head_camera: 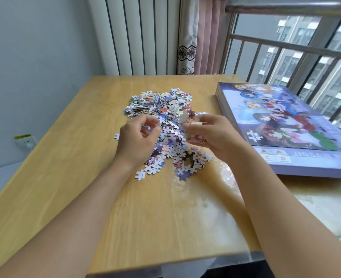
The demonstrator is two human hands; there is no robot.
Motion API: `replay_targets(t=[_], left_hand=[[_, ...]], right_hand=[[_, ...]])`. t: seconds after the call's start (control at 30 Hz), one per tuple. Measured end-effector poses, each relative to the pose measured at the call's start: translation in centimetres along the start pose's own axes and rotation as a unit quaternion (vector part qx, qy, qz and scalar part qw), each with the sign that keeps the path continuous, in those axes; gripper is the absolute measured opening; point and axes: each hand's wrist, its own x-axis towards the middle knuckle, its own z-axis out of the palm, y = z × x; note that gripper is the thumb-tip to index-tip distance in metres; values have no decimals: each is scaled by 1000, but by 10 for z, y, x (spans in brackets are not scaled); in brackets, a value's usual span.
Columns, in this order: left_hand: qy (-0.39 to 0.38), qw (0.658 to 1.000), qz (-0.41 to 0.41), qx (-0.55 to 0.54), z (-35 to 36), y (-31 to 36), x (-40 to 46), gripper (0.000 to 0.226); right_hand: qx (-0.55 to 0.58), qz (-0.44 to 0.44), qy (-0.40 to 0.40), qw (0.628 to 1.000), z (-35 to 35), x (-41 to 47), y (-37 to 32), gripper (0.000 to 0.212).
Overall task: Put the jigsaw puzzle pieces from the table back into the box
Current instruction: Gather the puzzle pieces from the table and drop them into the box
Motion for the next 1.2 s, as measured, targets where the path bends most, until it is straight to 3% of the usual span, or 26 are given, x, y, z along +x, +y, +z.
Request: replay_targets(t=[0.13, 0.23, 0.4, 0.57, 0.83, 0.97, 1.1, 1.2], left_hand=[[-47, 997, 25, -61, 2, 7, -4, 27], [-92, 993, 20, -67, 8, 9, -8, 46], [-105, 991, 5, -83, 13, 11, -9, 67], [-96, 991, -18, -97, 12, 15, -10, 61], [-69, 990, -33, -121, 15, 19, -10, 49], [-64, 983, -59, -164, 17, 21, -8, 46], [-68, 972, -85, -210, 17, 20, -6, 44], [-77, 967, -93, -225, 17, 18, -6, 44]], right_hand=[[242, 91, -54, 964, 4, 7, 0, 23], [310, 126, -46, 941, 13, 9, 5, 14], [239, 93, -78, 963, 19, 11, 10, 18], [213, 55, -51, 974, 24, 11, 17, 33], [204, 30, -6, 978, 40, 8, 22, 22], [214, 33, 4, 976, 41, 9, 21, 25], [209, 30, 16, 977, 42, 9, 20, 42], [201, 25, 14, 979, 42, 8, 19, 35]])
